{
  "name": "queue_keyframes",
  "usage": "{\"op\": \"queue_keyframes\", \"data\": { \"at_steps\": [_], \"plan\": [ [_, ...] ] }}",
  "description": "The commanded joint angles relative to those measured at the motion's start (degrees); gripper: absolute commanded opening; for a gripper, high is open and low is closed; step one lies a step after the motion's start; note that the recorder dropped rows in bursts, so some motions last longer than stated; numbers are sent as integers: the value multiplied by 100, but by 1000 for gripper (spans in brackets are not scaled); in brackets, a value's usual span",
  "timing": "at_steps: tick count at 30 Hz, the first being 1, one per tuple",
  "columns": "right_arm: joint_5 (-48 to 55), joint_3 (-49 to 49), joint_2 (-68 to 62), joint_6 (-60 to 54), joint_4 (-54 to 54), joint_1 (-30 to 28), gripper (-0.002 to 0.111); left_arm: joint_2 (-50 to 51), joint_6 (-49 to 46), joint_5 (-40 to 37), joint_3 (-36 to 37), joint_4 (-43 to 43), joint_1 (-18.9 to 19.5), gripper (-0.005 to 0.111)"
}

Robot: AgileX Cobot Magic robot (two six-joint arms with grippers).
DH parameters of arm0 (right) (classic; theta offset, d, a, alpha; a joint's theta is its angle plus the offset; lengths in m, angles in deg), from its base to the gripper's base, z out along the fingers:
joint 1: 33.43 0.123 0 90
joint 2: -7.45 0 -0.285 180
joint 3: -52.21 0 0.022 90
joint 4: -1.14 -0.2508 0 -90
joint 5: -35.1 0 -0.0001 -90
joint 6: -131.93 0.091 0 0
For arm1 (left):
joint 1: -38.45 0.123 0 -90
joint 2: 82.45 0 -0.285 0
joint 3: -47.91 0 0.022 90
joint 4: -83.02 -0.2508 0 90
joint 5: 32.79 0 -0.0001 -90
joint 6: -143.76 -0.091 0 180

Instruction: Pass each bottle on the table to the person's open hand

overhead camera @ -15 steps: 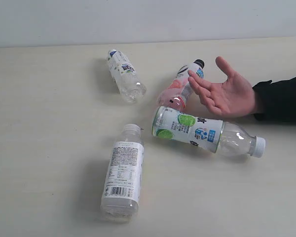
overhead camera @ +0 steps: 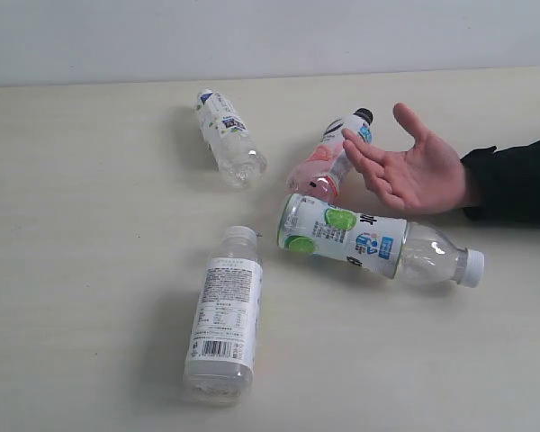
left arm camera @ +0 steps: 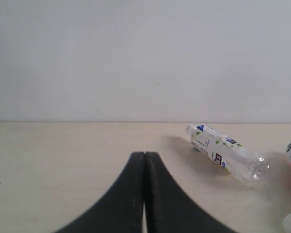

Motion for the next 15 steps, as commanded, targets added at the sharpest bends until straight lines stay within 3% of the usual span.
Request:
{"op": "queue_keyframes", "data": {
  "at_steps": [1, 15],
  "plan": [
    [-130, 25, 36, -48, 54, 11, 0, -40, -34, 13, 16, 47, -27, 0],
    [-293, 25, 36, -59, 42, 17, 0, -40, -34, 13, 16, 47, -27, 0]
  ]
}}
